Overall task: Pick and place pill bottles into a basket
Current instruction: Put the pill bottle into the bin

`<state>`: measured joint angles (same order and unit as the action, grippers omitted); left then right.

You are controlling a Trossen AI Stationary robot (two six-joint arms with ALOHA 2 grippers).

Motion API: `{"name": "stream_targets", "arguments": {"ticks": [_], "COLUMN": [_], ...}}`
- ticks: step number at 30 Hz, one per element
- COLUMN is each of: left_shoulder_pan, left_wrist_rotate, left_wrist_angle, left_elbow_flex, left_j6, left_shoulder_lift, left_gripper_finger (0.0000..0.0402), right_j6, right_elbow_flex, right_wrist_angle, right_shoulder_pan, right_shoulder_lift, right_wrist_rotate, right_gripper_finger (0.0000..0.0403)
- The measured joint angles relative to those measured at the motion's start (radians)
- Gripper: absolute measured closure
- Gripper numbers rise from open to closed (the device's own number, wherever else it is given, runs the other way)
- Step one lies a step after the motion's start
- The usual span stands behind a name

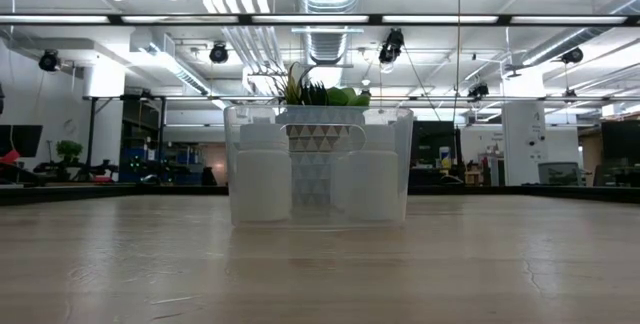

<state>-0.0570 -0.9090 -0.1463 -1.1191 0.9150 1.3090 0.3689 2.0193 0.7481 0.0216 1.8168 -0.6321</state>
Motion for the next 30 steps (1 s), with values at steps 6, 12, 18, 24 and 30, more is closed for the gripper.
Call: {"name": "stream_targets", "arguments": {"ticks": [6,12,18,24,30], "left_shoulder_pan": [0.000,0.000,0.000,-0.002,-0.002], "left_wrist_rotate": [0.000,-0.014,-0.007,0.045,0.277], "left_wrist_angle": [-0.004,-0.013,-0.008,0.003,0.019], "left_elbow_flex": [0.000,0.004,0.009,0.026,0.044], "left_j6": [0.003,0.021,0.021,-0.052,-0.158], "left_shoulder_lift": [0.000,-0.004,-0.009,-0.041,-0.117], "left_gripper_finger": [0.0262,0.0172,0.0135,0.0128,0.0128], "right_j6": [-0.015,-0.034,-0.048,-0.034,-0.032], "right_elbow_flex": [0.008,0.029,0.050,0.073,0.069], "right_wrist_angle": [0.001,0.022,0.060,0.155,0.250], "right_shoulder_pan": [0.000,0.000,-0.003,-0.003,-0.001], "right_shoulder_lift": [0.000,0.001,0.000,-0.004,0.000], "right_wrist_rotate": [-0.001,-0.007,-0.008,0.021,0.100], "right_gripper_finger": [0.0256,0.0256,0.0256,0.0256,0.0256]}}
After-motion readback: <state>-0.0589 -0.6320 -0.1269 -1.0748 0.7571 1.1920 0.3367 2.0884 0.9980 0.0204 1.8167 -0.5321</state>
